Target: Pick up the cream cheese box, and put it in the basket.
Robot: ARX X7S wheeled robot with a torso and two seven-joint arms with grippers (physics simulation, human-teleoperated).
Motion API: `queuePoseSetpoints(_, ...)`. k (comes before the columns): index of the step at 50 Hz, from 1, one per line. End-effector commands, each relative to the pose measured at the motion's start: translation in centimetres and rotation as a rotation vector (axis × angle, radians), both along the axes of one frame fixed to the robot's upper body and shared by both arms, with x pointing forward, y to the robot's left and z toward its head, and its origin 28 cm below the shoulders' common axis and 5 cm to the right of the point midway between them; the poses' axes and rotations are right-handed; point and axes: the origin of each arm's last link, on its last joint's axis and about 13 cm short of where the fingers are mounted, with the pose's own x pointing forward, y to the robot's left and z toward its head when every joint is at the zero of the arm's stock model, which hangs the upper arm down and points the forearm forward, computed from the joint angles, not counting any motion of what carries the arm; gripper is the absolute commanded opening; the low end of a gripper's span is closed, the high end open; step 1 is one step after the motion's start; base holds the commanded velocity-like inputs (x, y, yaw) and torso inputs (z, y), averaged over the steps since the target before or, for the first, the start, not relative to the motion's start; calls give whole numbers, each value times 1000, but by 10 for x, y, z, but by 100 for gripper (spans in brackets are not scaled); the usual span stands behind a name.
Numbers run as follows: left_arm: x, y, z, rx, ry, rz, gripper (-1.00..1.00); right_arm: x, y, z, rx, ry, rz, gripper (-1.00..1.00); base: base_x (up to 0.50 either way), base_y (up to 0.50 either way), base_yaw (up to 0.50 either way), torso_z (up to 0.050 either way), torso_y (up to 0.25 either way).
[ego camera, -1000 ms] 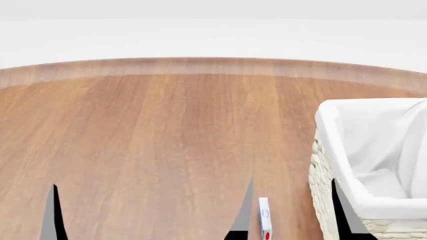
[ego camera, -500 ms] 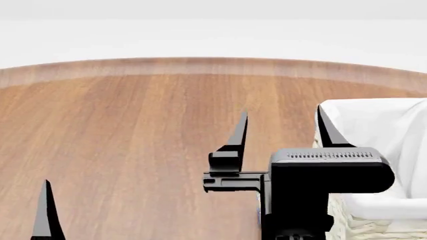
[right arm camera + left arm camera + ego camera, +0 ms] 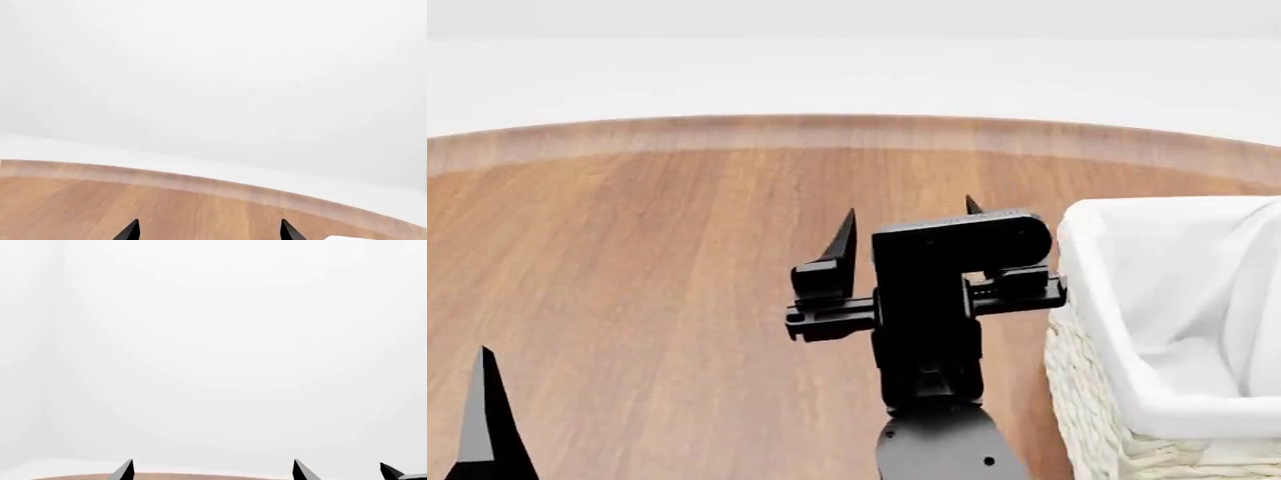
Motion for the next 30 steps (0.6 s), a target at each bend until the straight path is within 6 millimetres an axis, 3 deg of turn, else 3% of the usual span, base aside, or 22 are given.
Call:
queuePoseSetpoints(1,-1,4,3,1,15,37,100,29,1,-40,-17,132,-17,100,0,0,0,0,0)
queuePoseSetpoints(4,-2,3,2,87,6,38,100,31,0,-58,-19,148,-24,100,0,0,0,0,0)
queuePoseSetpoints(10,-2,4,0,65,23,-25,100,34,-1,-84,-18,208,-28,100,0,0,0,0,0)
queuePoseSetpoints(30,-2,3,-7,62,30,-97,100,37,-9,-113,-29,265,-53,100,0,0,0,0,0)
